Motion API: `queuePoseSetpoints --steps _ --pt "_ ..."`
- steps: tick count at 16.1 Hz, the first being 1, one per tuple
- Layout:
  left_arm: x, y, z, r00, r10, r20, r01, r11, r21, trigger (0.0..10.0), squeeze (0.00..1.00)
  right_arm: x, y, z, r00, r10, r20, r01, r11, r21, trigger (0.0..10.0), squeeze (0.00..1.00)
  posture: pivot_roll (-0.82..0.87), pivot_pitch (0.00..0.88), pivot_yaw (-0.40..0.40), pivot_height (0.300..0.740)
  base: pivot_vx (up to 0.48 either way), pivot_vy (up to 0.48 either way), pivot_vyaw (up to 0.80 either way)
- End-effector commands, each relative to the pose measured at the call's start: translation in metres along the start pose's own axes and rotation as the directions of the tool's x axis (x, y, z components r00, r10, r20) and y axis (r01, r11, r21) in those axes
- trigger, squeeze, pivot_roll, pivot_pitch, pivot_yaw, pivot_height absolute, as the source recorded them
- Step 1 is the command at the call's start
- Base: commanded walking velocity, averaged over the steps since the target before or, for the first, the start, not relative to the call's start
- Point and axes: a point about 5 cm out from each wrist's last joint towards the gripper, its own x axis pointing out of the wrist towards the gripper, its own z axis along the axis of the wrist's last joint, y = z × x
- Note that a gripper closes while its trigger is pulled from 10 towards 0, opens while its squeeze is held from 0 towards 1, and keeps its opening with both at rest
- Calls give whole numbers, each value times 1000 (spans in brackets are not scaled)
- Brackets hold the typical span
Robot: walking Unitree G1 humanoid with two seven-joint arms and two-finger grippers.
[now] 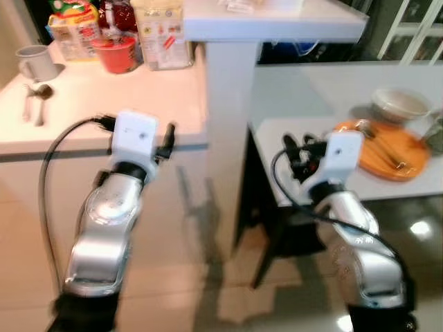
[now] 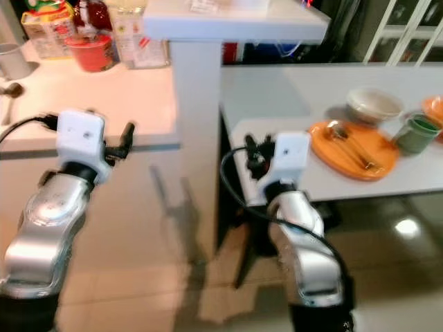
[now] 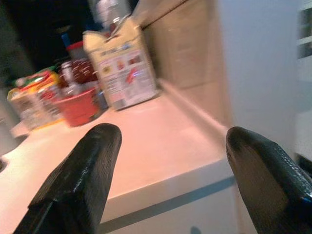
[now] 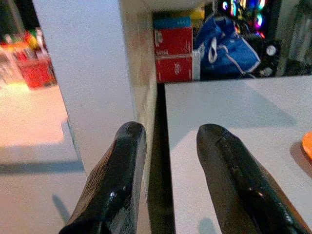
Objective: Setting the table
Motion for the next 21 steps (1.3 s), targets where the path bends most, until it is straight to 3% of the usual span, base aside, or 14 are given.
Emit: queuePoseSetpoints --steps 1,11,21 --pt "-1 2 -4 1000 7 -15 -7 1000 16 10000 0 -1 -1 3 1000 -4 7 4 1000 8 10000 0 3 0 -4 740 0 382 0" --pt "-6 6 -4 1000 29 0 -29 999 32 10000 0 5 18 -4 988 138 -63 -135 989 58 10000 0 30 0 -29 740 0 398 0" --pt "-6 4 -13 1000 6 -24 -5 998 59 10000 0 7 13 -3 990 121 -78 -117 991 64 10000 0 15 0 -21 740 0 404 0"
